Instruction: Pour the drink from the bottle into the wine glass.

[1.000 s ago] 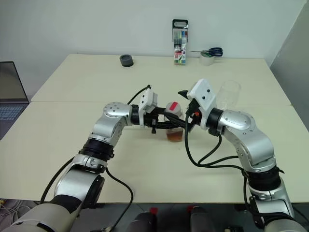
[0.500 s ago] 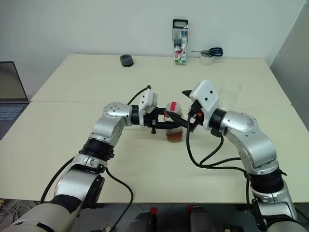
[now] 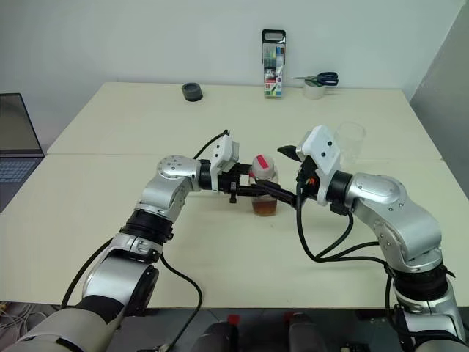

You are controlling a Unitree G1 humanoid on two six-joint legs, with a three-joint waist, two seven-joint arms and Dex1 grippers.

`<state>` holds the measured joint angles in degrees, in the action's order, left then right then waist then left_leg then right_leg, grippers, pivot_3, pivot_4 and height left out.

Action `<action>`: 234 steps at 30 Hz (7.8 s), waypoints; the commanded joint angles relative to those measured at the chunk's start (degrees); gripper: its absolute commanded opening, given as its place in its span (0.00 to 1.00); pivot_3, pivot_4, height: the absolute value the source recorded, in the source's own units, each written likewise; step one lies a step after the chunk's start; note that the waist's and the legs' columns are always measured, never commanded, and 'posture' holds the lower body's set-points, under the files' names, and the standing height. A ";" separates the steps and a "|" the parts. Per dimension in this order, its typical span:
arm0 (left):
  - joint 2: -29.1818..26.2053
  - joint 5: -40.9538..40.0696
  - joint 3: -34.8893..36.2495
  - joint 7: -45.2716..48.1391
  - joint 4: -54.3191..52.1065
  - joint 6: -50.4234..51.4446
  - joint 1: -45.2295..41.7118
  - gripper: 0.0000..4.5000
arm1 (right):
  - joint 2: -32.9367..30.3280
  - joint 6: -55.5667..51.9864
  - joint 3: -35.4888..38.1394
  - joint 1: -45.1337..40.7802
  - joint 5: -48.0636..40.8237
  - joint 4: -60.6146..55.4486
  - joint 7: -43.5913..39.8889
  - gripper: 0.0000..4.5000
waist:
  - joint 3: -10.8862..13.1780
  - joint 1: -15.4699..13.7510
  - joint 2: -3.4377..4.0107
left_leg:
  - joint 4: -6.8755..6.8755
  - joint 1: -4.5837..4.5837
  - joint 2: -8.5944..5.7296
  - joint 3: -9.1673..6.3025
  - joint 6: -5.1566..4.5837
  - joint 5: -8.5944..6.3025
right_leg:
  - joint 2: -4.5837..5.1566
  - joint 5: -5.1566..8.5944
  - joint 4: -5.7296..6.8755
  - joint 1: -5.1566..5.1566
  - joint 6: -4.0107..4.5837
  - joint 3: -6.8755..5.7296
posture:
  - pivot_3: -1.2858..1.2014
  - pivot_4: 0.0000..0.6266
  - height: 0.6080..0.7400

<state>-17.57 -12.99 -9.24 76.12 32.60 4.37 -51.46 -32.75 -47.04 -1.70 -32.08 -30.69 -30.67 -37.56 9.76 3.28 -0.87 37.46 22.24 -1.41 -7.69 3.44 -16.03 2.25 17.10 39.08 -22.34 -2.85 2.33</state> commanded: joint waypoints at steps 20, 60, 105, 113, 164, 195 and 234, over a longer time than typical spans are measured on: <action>0.66 -1.26 1.09 -0.06 -1.76 -0.41 -1.55 0.41 | 6.37 6.04 -6.22 -5.10 11.37 3.31 6.91 1.00 | 0.00 0.01 0.00 | 0.30 0.20 -0.03 -0.02 0.14 0.08 | -0.01 0.00 0.03 -0.02 0.00 -0.06 | 0.52 0.24 1.00; -0.14 -1.17 0.94 0.46 -2.44 -0.17 -0.70 0.41 | 3.75 0.36 -0.31 -1.06 8.13 -0.31 8.03 1.00 | 0.00 0.00 0.00 | 0.32 0.25 -0.04 0.00 0.10 0.06 | -0.01 0.00 0.03 -0.03 0.00 -0.07 | 0.52 0.24 1.00; -0.29 -0.93 1.03 1.11 -1.45 -1.44 -0.49 0.41 | 0.63 -0.61 1.02 -0.01 4.28 -2.03 7.75 1.00 | 0.00 0.00 0.00 | 0.33 0.26 -0.04 0.00 0.08 0.04 | -0.01 0.00 0.03 -0.03 0.00 -0.07 | 0.52 0.24 1.00; -0.29 -0.93 1.04 1.22 -1.14 -1.61 -0.63 0.41 | 0.42 -0.57 1.06 -0.03 4.15 -2.08 7.61 1.00 | 0.00 0.00 0.00 | 0.34 0.26 -0.04 0.00 0.08 0.04 | -0.01 0.00 0.04 -0.02 0.00 -0.07 | 0.52 0.24 1.00; 0.43 -1.22 0.70 0.12 -3.61 -0.91 0.38 0.41 | 2.88 -4.20 -3.07 -7.49 0.10 4.37 5.99 0.48 | 0.00 0.01 0.01 | 0.36 0.28 -0.04 -0.02 -0.03 -0.02 | -0.01 0.00 0.04 -0.03 0.00 -0.09 | 0.52 0.24 1.00; -2.45 -2.14 2.75 -3.62 -8.71 1.98 4.54 0.41 | 0.86 6.61 13.01 30.04 10.58 2.48 15.88 0.55 | -0.01 -0.72 0.00 | 0.41 0.31 -0.10 0.08 -0.08 -0.04 | -0.02 0.00 0.06 0.02 -0.01 0.02 | 0.52 0.24 1.00; -12.92 0.22 25.47 -51.86 0.60 4.87 11.63 0.41 | 12.34 9.97 -14.77 -1.87 12.71 13.50 0.89 1.00 | -0.04 -0.08 -0.07 | 0.46 0.13 -0.02 -0.10 0.16 0.09 | -0.02 0.00 0.39 -0.07 0.00 -0.02 | 0.52 0.24 1.00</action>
<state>-30.30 -12.87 15.31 25.73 33.77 8.92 -40.36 -21.00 -37.61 -15.95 -32.29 -18.00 -16.87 -35.61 9.72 3.20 -0.94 37.92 22.34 -1.42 -7.79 3.60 -15.94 2.23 17.10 39.51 -22.40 -2.85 2.31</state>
